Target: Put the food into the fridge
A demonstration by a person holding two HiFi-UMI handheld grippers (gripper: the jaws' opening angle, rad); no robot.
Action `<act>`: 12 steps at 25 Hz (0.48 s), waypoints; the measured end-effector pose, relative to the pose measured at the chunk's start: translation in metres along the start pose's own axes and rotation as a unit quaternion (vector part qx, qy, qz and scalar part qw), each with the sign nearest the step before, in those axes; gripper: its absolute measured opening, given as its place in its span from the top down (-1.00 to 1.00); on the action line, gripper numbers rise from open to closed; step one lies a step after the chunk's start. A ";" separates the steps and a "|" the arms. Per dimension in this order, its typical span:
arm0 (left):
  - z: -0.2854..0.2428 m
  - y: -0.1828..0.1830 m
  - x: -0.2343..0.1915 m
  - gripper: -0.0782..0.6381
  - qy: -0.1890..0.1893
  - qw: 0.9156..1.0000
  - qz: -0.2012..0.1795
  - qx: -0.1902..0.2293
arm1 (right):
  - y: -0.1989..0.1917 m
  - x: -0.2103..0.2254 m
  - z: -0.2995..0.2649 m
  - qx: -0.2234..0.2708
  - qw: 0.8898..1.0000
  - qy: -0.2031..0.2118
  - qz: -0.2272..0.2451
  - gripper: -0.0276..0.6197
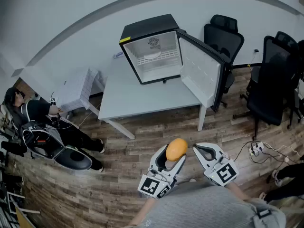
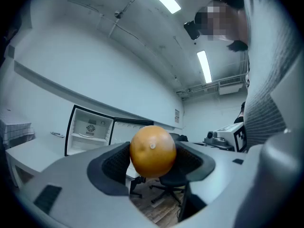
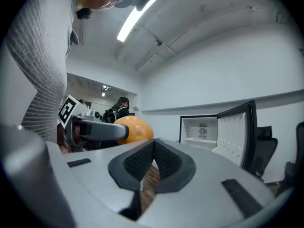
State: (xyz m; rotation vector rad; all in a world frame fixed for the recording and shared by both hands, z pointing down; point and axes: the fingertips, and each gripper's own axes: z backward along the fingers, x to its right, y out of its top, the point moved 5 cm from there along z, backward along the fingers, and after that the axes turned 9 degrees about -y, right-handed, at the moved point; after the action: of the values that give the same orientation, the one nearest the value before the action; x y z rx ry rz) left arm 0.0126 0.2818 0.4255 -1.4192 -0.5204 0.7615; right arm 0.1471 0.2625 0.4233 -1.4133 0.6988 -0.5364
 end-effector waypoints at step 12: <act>0.003 0.009 0.010 -0.04 0.007 1.000 0.007 0.017 | 0.002 -0.002 0.005 -0.003 1.000 -0.005 -0.015 0.88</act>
State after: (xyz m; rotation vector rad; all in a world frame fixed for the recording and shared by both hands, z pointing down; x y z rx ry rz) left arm 0.0159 0.2910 0.4155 -1.3960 -0.4853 0.7672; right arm 0.1491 0.2675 0.4216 -1.4326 0.6722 -0.5498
